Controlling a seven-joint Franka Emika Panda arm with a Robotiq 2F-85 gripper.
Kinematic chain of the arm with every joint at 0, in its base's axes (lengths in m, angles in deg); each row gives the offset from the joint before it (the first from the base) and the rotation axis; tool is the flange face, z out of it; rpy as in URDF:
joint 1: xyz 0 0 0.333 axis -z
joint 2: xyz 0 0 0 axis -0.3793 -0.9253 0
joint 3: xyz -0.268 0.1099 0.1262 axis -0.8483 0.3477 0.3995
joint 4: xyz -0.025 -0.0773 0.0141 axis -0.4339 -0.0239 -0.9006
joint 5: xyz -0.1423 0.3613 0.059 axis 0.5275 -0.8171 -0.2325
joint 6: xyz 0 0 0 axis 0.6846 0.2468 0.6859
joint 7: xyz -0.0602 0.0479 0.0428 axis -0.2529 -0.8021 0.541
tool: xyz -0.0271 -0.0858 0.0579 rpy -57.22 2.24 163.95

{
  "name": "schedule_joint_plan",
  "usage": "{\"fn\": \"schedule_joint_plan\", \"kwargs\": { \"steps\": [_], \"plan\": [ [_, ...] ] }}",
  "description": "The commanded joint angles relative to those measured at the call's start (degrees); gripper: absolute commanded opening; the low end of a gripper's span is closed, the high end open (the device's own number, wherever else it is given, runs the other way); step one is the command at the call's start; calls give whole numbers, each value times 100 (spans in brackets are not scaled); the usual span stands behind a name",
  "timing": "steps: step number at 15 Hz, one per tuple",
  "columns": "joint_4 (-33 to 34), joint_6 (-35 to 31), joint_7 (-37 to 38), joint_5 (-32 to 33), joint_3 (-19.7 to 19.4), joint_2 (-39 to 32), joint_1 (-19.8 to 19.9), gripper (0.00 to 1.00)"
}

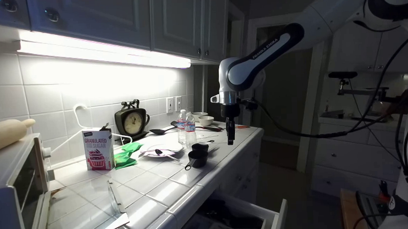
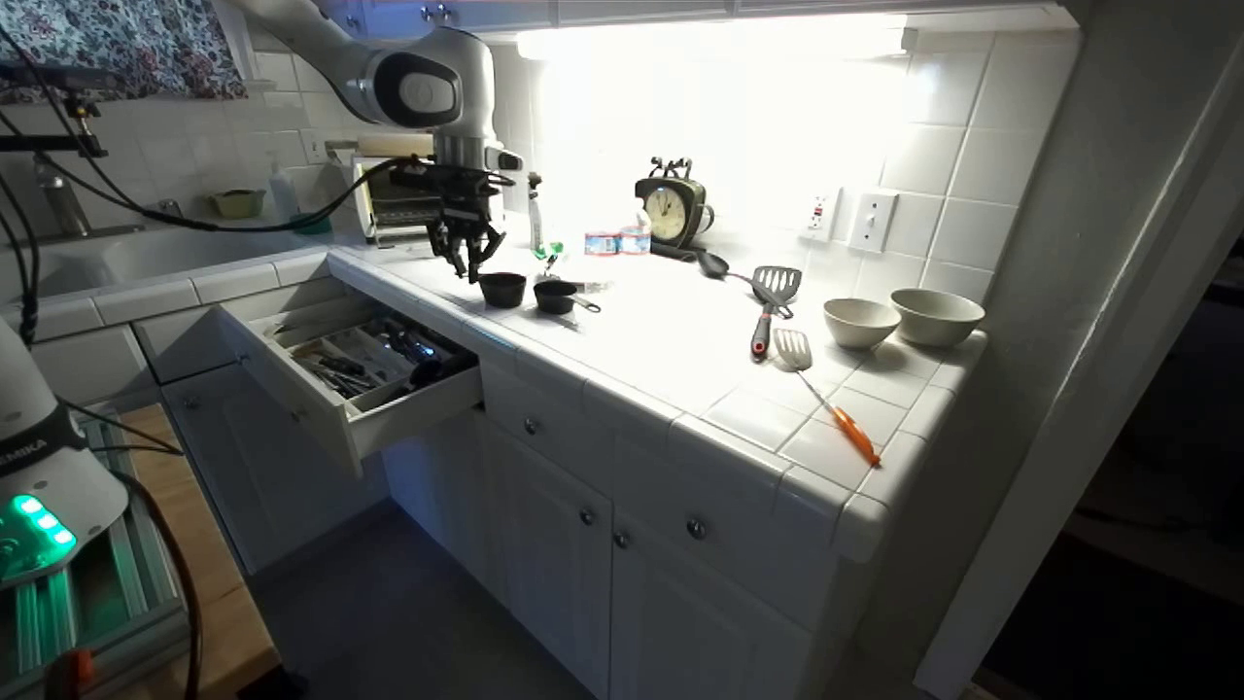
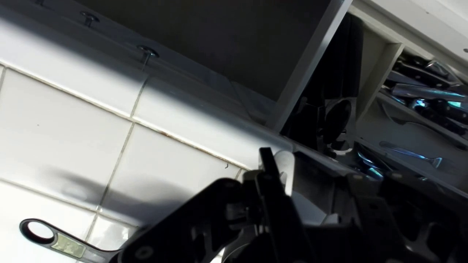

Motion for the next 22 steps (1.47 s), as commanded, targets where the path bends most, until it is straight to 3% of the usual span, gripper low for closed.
{"fn": "schedule_joint_plan", "kwargs": {
  "steps": [1,2,3,13,22],
  "plan": [
    [7,10,8,12,49,0,46,18],
    [7,10,6,12,49,0,46,18],
    [40,10,34,105,35,-23,35,4],
    [360,-39,-474,1086,80,-337,-33,4],
    [1110,57,-1293,2032,112,-861,-146,4]
  ]
}}
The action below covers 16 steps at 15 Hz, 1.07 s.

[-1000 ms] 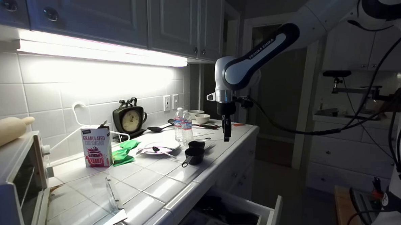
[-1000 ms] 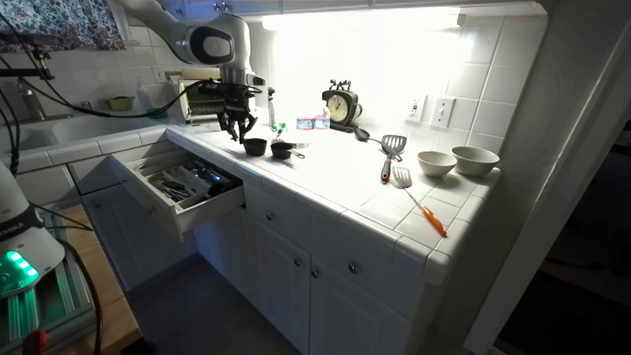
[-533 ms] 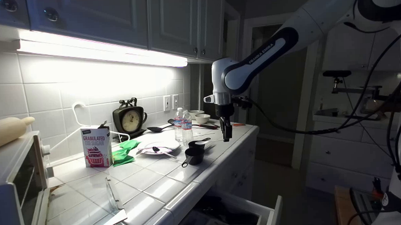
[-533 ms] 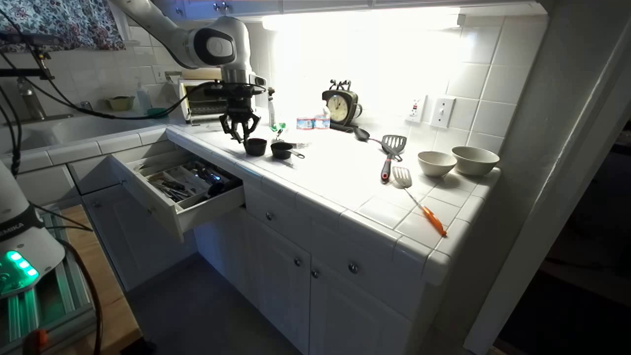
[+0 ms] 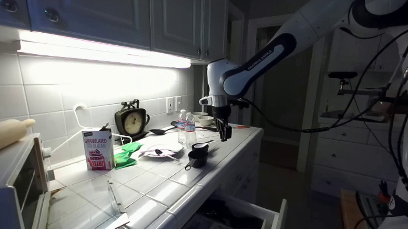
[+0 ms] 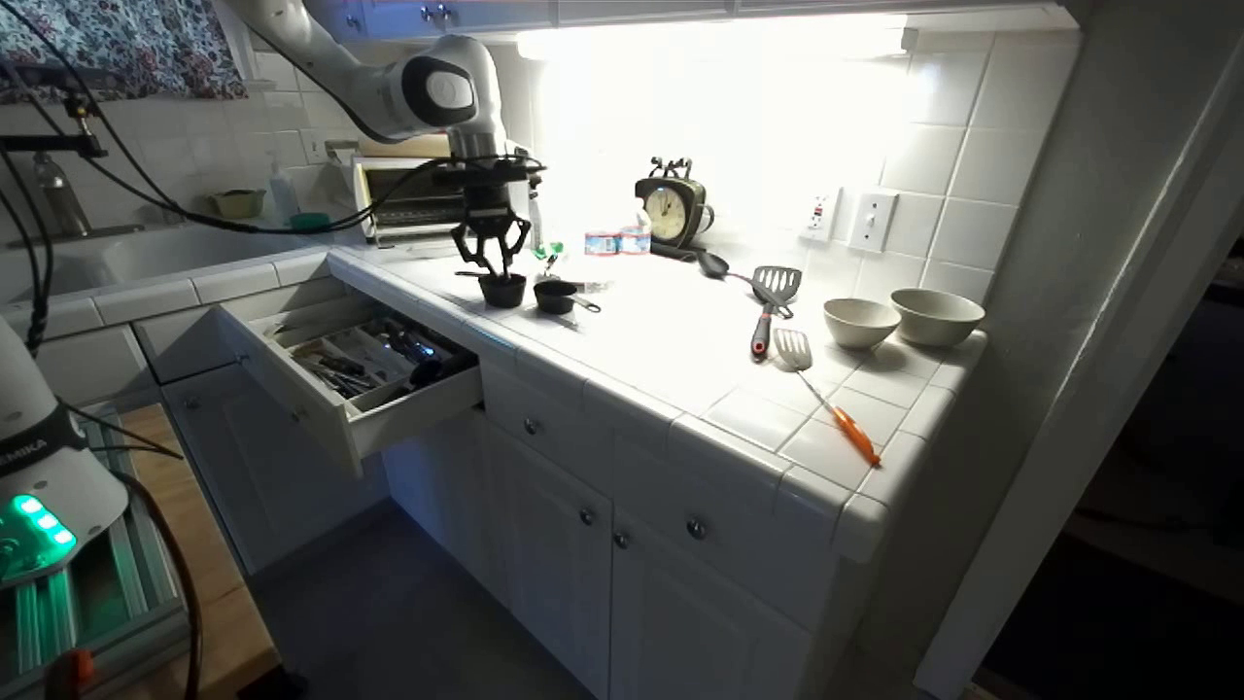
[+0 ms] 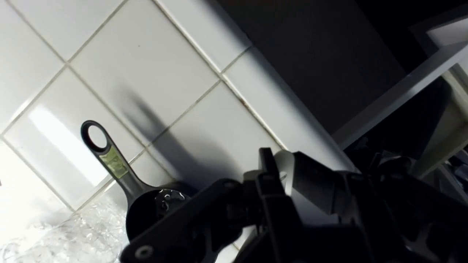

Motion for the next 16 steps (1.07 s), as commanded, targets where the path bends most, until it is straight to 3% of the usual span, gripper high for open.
{"fn": "schedule_joint_plan", "kwargs": {
  "steps": [1,16],
  "plan": [
    [464,153,-331,494,12,-327,-71,4],
    [875,141,-1232,2106,-62,-709,-376,4]
  ]
}}
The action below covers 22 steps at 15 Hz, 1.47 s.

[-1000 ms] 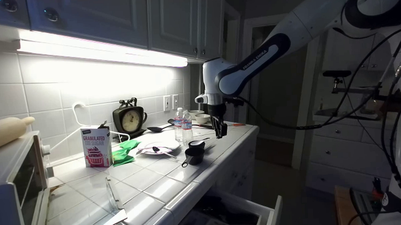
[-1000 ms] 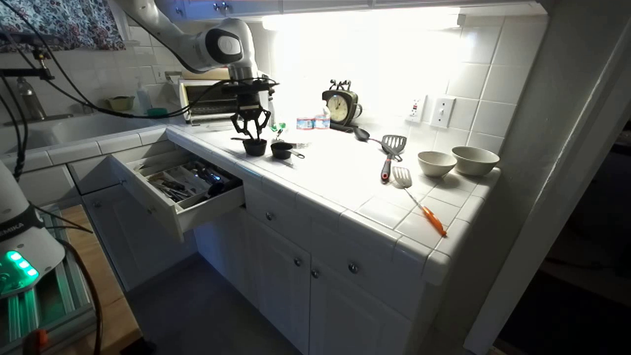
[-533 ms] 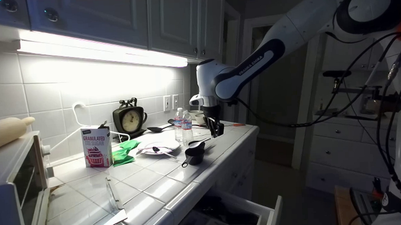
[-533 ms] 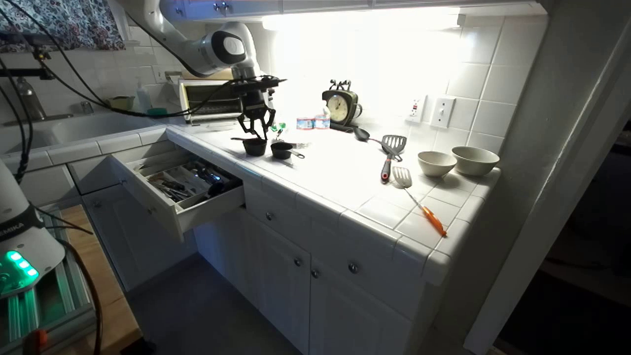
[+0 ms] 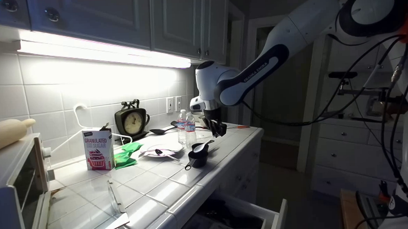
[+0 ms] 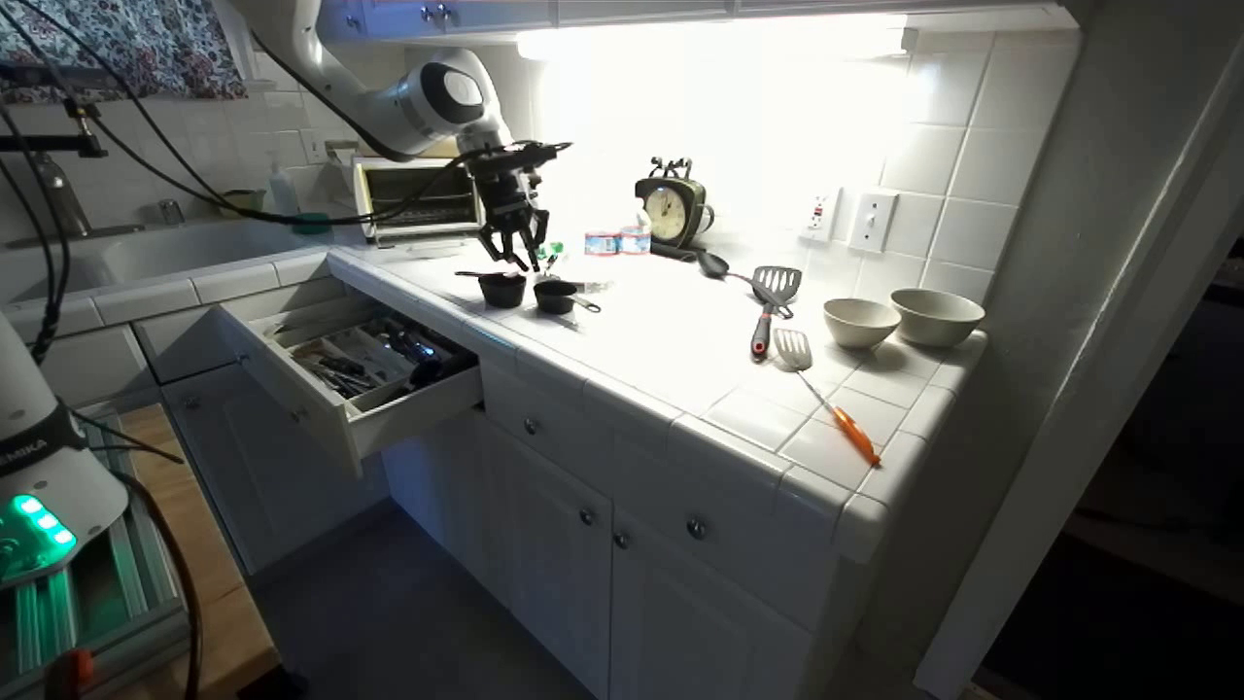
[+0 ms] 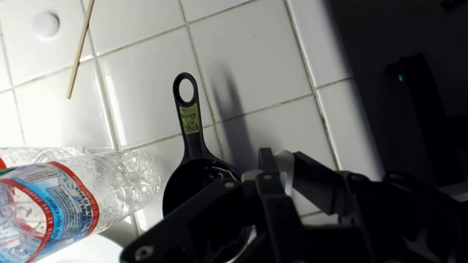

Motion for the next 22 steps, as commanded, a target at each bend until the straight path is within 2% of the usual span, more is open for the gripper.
{"fn": "schedule_joint_plan", "kwargs": {
  "steps": [1,8,22],
  "plan": [
    [206,111,-119,530,-55,-172,-126,4],
    [233,139,-67,1216,1,-310,-222,4],
    [629,327,-37,1945,76,-701,-527,4]
  ]
}}
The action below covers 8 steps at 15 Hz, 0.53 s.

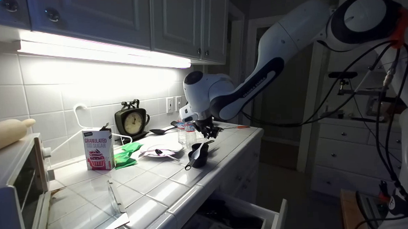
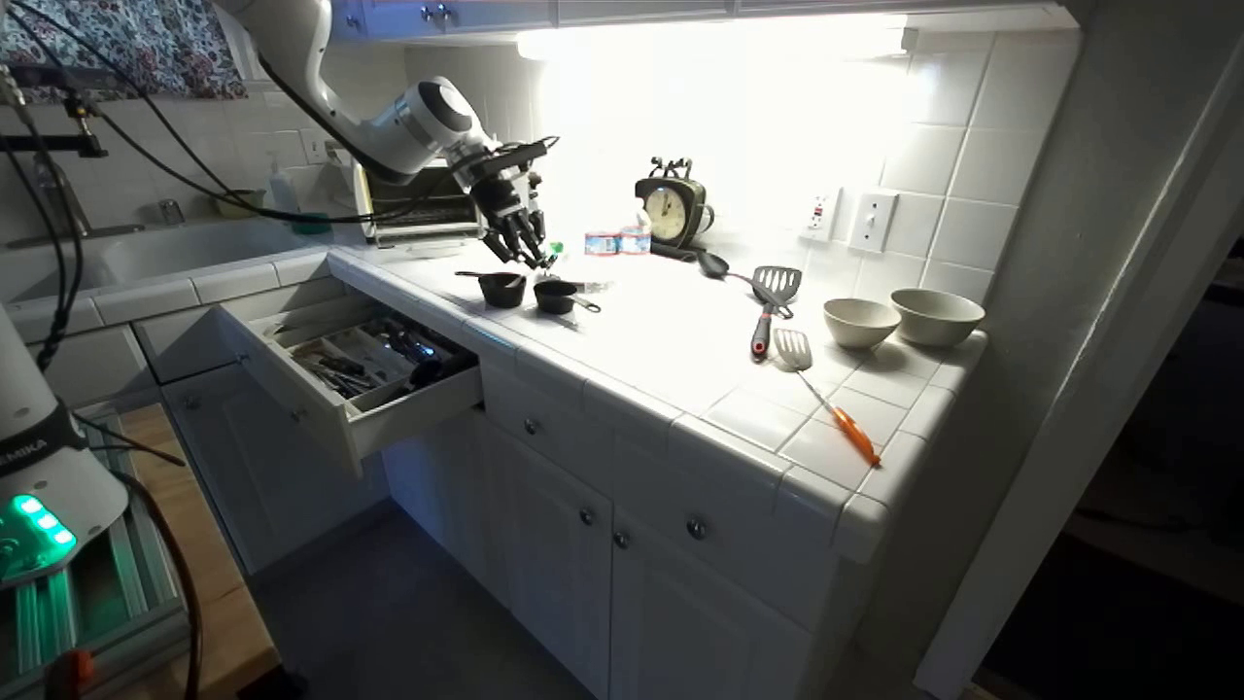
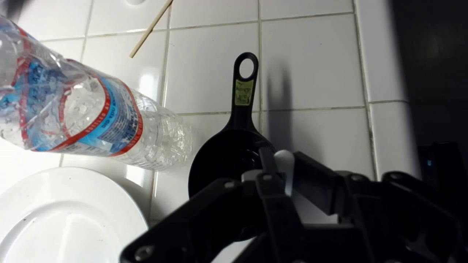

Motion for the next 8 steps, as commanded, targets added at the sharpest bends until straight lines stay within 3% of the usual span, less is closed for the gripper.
{"fn": "schedule_joint_plan", "kwargs": {
  "steps": [1,8],
  "plan": [
    [294,237,-16,375,21,-228,-79,4],
    [380,337,-45,692,39,-311,-76,4]
  ]
}}
